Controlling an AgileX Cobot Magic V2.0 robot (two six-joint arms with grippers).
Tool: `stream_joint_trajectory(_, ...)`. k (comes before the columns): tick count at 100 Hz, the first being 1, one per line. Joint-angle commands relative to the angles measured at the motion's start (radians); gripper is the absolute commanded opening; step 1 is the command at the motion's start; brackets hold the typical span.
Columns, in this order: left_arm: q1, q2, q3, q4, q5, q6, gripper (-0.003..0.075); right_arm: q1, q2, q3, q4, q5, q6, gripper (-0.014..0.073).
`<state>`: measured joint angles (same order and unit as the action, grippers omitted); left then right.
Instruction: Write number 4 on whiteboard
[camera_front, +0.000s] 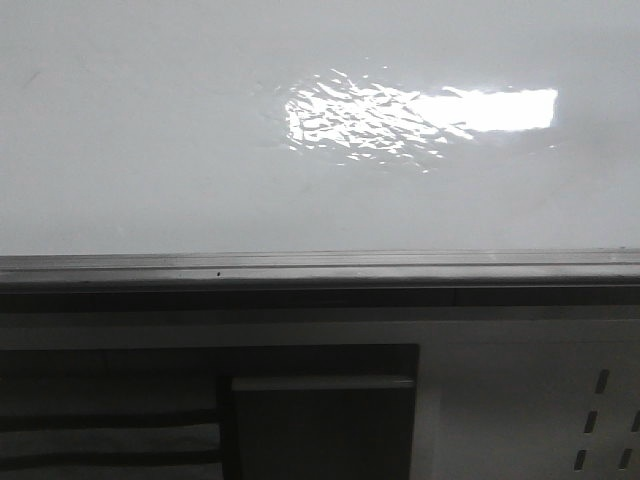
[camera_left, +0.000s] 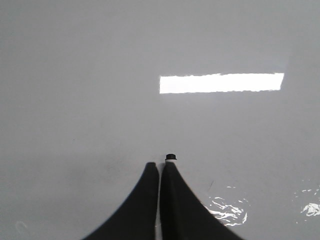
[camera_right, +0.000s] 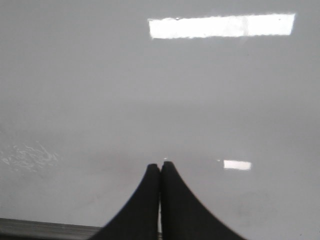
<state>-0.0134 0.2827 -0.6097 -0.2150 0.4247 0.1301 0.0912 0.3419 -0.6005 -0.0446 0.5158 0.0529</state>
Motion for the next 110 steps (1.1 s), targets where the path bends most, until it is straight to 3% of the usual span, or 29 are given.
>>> stream_joint_trajectory(1,0.0,0.019,-0.019,-0.013,-0.067,-0.012,-0.002,-0.007,0.016,-0.035,-0.012,-0.081,-0.002,-0.0071)
stream_joint_trajectory(34,0.0,0.019,-0.011,-0.013,-0.083,-0.012,-0.002,-0.007,0.016,-0.035,-0.012,-0.078,-0.002,-0.0048)
stream_joint_trajectory(42,0.0,0.019,-0.011,-0.005,-0.083,-0.012,-0.0018,-0.007,0.016,-0.035,-0.012,-0.078,-0.002,0.0026)
stream_joint_trajectory(46,0.0,0.019,-0.011,-0.003,-0.08,-0.012,-0.0006,-0.007,0.016,-0.035,-0.014,-0.078,-0.002,0.0111)
stream_joint_trajectory(51,0.0,0.019,-0.009,0.001,-0.08,-0.012,0.0043,-0.007,0.016,-0.035,-0.014,-0.078,-0.002,0.0198)
stream_joint_trajectory(60,0.0,0.019,-0.009,0.039,-0.078,-0.012,0.0238,-0.007,0.016,-0.035,-0.014,-0.078,-0.002,0.0385)
stream_joint_trajectory(66,0.0,0.019,-0.007,0.043,-0.078,-0.012,0.0384,-0.007,0.016,-0.035,-0.014,-0.079,-0.002,0.0438)
stream_joint_trajectory(73,0.0,0.019,-0.007,0.043,-0.078,-0.012,0.0483,-0.007,0.016,-0.035,-0.014,-0.079,-0.002,0.046)
stream_joint_trajectory(110,0.0,0.019,-0.005,0.007,-0.088,-0.012,0.0493,-0.007,0.016,-0.035,-0.014,-0.083,-0.002,0.0458)
